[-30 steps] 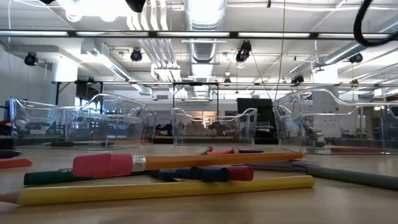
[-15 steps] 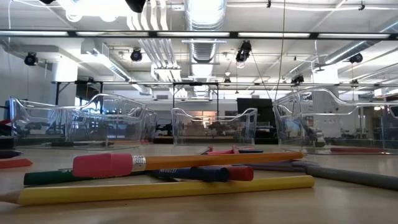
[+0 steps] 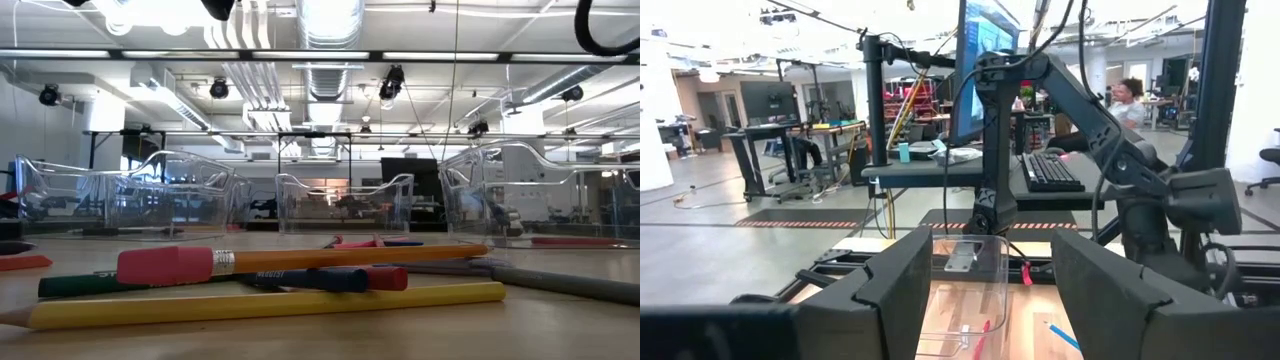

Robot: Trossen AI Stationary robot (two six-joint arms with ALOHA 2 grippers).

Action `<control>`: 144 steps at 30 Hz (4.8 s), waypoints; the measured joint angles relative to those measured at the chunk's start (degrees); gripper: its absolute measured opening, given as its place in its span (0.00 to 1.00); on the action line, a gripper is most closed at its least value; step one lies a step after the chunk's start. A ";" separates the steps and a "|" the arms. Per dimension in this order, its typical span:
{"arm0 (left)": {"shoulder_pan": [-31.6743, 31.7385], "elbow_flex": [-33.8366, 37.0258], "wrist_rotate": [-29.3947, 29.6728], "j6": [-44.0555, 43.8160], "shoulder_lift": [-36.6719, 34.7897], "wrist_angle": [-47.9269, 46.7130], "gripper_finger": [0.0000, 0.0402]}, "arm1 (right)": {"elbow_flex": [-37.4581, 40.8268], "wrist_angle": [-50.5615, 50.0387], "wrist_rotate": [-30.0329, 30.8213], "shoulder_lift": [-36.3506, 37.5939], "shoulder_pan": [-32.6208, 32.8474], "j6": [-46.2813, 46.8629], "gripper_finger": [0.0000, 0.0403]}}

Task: Sort crayons/erasers/pens/pencils in bins
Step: Put the green pencil into the top left transparent bin

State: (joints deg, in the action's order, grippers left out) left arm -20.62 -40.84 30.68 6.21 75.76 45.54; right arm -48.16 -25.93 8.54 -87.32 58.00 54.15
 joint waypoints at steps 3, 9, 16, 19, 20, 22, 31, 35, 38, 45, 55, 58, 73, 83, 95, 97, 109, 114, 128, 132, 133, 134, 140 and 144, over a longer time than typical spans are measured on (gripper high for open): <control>0.00 0.00 0.00 -0.02 0.01 -0.02 0.47 | 0.00 -0.29 0.17 -1.06 -0.02 -0.09 0.39; 0.00 0.00 0.00 -0.02 0.00 -0.07 0.47 | -0.13 -0.26 0.63 -2.63 -0.04 -0.15 0.30; -0.02 0.00 0.00 -0.02 -0.02 -0.13 0.47 | -0.16 -0.61 0.44 -2.27 -0.03 -0.15 0.08; 0.00 0.00 -0.01 -0.02 -0.01 -0.15 0.47 | -0.13 -1.10 0.50 -1.54 -0.09 -0.15 0.05; -0.02 0.00 -0.02 -0.02 0.01 -0.15 0.47 | -0.14 -1.18 0.50 -1.22 -0.09 -0.15 0.05; 0.00 0.00 -0.01 -0.02 0.00 -0.15 0.47 | -0.31 -1.47 0.50 -0.07 -0.09 -0.21 0.05; -0.02 0.00 -0.01 -0.02 -0.02 -0.20 0.47 | -4.42 -11.26 9.97 9.05 -0.93 -6.06 0.06; 0.00 0.00 0.00 -0.02 -0.01 -0.17 0.47 | -5.62 -12.13 19.92 14.43 -4.38 -14.44 0.06; -0.02 0.00 0.00 -0.02 0.01 -0.15 0.47 | -5.88 -11.53 25.45 18.34 -8.63 -22.71 0.06; 0.00 0.00 -0.02 -1.26 0.01 -0.17 0.47 | -5.43 -1.63 31.79 26.56 -19.46 -40.87 0.06; 0.38 -0.34 -0.80 -2.90 5.14 4.75 0.47 | -0.82 22.91 30.07 30.24 -22.47 -58.35 0.06; 1.67 -2.35 -1.25 -2.50 9.54 8.87 0.47 | 0.37 26.35 30.07 29.10 -23.04 -58.01 0.06; 4.87 -15.22 -8.14 -2.41 24.04 10.39 0.47 | 1.38 28.13 30.64 23.42 -26.77 -51.25 0.06; 4.87 -17.59 -8.43 -2.31 25.43 10.45 0.43 | 1.53 27.99 30.53 21.15 -27.69 -51.16 0.06; 4.80 -17.66 -8.71 1.77 25.43 10.37 0.04 | 1.55 28.02 30.88 20.60 -28.35 -56.77 0.08; 4.83 -17.65 -8.70 1.83 25.40 9.98 0.03 | 1.55 27.93 30.87 20.38 -28.35 -58.27 0.11; 4.93 -17.64 -5.61 7.77 20.43 0.16 0.02 | 1.31 27.92 30.10 20.35 -28.22 -60.77 0.38; 4.92 -17.62 -2.49 8.13 17.89 -5.81 0.02 | 1.29 26.44 30.32 20.37 -28.15 -60.28 0.53; 16.52 -18.49 35.84 1.03 -0.80 -61.89 0.03 | 1.29 23.45 30.95 20.52 -28.15 -55.23 0.77; 28.10 -17.88 27.40 -2.80 -2.79 -69.76 0.03 | 1.31 23.22 30.97 20.52 -28.28 -53.17 0.75; 31.01 -17.70 24.70 -2.94 -2.71 -70.22 0.03 | 1.31 23.19 30.97 20.50 -28.28 -53.05 0.74; 33.69 -17.52 22.15 -2.93 -2.38 -70.70 0.03 | 1.31 23.19 30.97 20.50 -28.28 -53.02 0.74; 44.52 -17.40 15.98 -2.92 0.47 -72.13 0.05 | 1.49 22.45 30.95 20.47 -28.28 -51.82 0.72; 46.54 -17.40 13.53 -1.15 1.44 -73.52 0.17 | 1.68 19.69 30.95 20.47 -28.28 -49.91 0.72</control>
State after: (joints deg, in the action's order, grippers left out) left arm 25.92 -58.24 44.21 5.07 77.20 -27.98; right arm -46.48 -6.25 39.48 -66.85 29.71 4.24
